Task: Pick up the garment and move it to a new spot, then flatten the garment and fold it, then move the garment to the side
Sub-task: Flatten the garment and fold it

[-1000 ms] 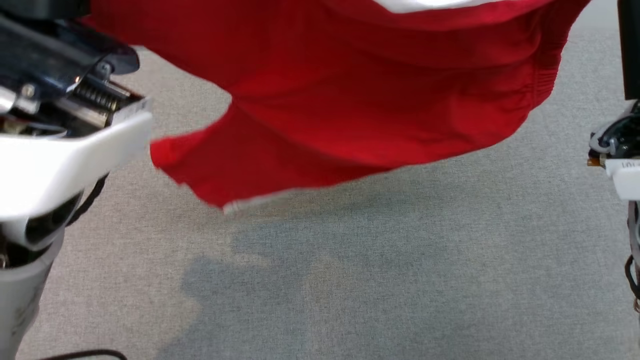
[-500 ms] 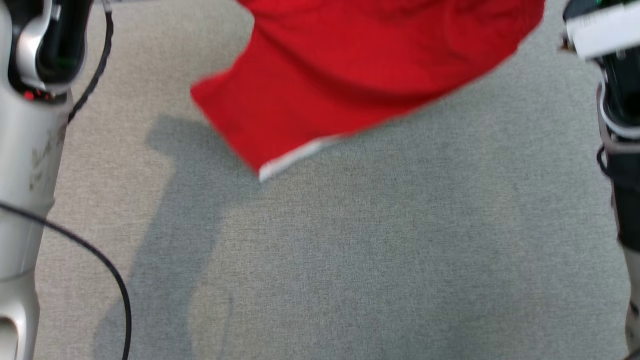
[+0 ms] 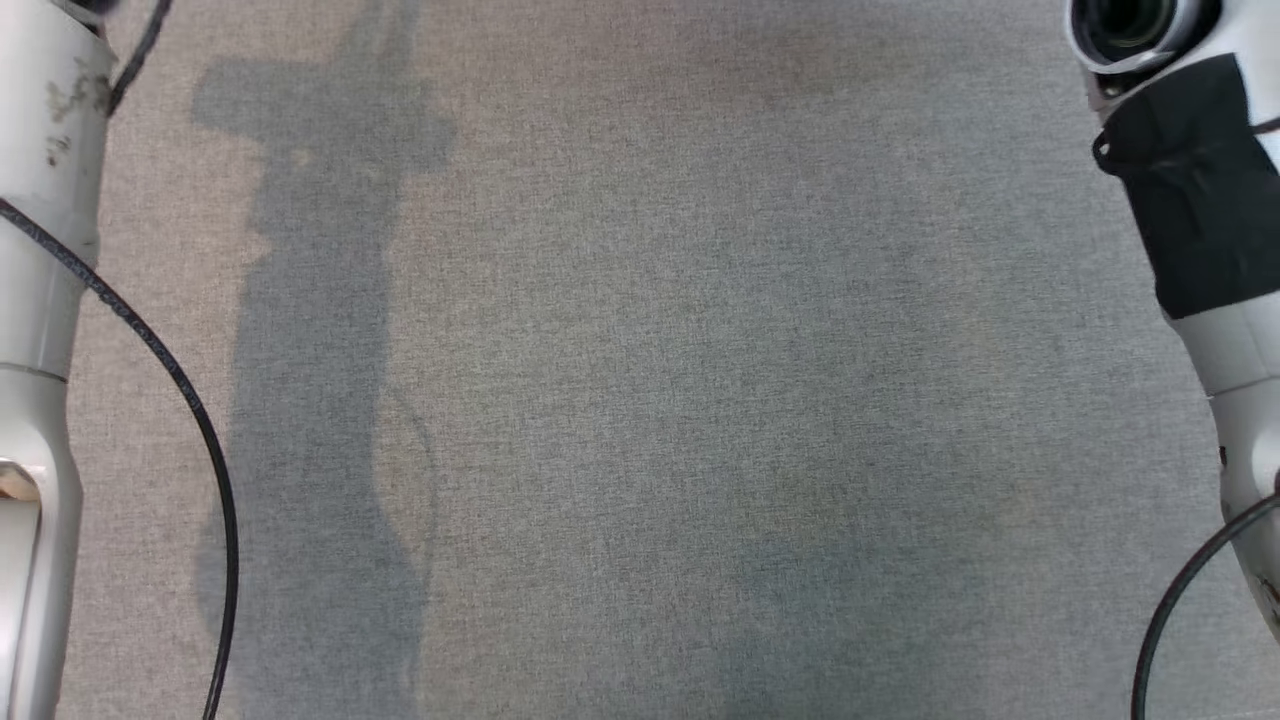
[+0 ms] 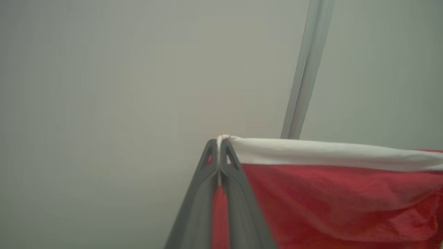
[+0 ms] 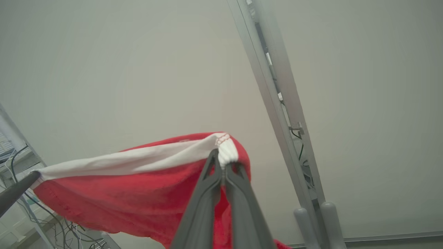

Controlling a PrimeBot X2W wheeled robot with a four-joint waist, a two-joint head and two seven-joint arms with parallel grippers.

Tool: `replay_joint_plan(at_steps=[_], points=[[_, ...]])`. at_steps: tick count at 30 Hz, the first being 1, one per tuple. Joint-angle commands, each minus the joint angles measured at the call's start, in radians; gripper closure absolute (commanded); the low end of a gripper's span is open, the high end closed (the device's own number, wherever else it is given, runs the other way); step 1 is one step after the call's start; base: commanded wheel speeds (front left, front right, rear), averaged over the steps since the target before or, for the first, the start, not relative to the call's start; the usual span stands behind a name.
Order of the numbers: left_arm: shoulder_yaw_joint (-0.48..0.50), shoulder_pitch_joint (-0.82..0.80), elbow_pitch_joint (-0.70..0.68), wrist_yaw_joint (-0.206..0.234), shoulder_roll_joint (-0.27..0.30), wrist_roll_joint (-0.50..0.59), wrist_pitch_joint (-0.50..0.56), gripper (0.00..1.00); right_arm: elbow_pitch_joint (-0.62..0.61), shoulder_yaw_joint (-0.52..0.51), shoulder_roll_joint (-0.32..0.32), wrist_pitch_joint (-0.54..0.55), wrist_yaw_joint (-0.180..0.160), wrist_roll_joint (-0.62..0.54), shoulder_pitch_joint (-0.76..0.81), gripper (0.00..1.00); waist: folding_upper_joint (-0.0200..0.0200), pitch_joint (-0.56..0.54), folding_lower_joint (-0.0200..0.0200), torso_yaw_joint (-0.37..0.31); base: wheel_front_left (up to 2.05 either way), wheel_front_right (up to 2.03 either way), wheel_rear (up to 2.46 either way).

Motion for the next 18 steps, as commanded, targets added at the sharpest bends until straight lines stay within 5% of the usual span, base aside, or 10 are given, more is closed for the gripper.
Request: replay_joint_plan(at_steps=[1,7,18], points=[[0.001,-0.025,0.041,-0.011,-0.005,-0.013,-0.007,1.00,0.041,0.018,0.005,-0.016,0.000,-0.001,-0.028,1.00,0.0000,0.010,-0.0001,0.003,0.00,0.00,0.00],[-0.039,-0.016,0.147,-0.040,-0.047,-0.031,-0.024,1.00,0.094,0.132,-0.001,-0.032,0.000,0.019,-0.043,1.00,0.0000,0.065,-0.0001,0.031,0.00,0.00,0.00],[-0.103,0.311,0.012,-0.044,-0.059,-0.145,-0.102,1.00,-0.142,0.336,-0.175,-0.054,0.000,0.160,0.281,1.00,0.0000,0.040,-0.0001,0.070,0.00,0.00,0.00]])
